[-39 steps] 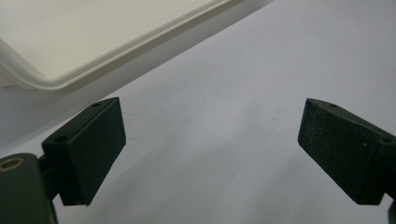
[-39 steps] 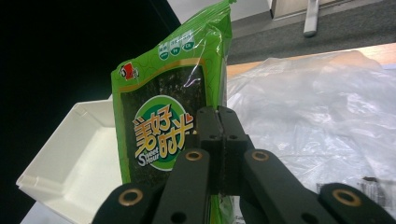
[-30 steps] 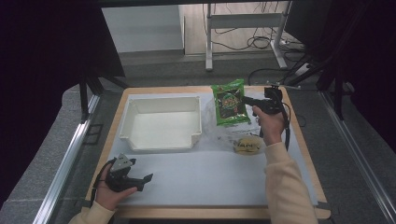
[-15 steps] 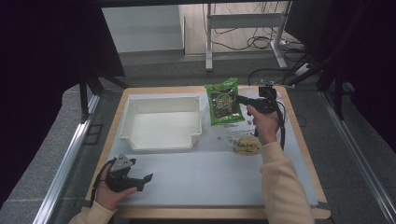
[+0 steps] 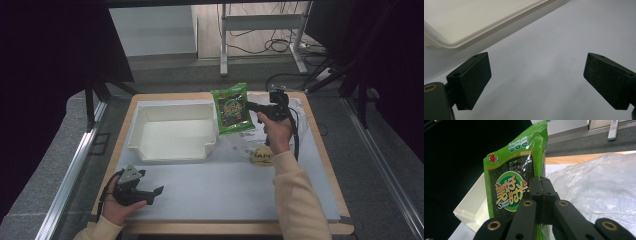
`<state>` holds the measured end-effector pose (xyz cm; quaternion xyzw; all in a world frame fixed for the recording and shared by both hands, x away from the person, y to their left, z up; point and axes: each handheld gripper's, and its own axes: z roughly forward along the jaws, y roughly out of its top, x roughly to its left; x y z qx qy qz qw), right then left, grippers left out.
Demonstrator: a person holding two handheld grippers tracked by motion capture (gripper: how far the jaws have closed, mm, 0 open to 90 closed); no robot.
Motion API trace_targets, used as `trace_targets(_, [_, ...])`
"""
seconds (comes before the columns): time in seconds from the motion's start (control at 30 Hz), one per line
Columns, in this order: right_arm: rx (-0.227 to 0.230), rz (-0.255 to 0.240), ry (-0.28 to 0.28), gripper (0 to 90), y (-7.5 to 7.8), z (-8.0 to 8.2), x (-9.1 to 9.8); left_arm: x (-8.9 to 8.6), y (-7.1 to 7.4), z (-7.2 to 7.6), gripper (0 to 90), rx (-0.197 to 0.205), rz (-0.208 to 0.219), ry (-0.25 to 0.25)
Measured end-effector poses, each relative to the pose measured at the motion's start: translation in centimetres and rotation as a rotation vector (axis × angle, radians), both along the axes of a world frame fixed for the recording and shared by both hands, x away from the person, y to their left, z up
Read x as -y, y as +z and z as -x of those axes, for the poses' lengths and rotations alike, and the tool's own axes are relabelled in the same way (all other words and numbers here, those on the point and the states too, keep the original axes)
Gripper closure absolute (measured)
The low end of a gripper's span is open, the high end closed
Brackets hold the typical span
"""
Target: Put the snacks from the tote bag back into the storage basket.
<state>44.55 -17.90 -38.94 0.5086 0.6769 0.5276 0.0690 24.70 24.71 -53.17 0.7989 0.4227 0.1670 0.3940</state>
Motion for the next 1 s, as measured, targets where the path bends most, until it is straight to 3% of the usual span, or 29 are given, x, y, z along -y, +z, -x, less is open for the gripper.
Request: trace_targets(1.0, [0.003,-0.014,0.065,89.7,-0.2,0.0,-3.6,0.0,0.0,0.0,7.8,0.002,0.005,0.0])
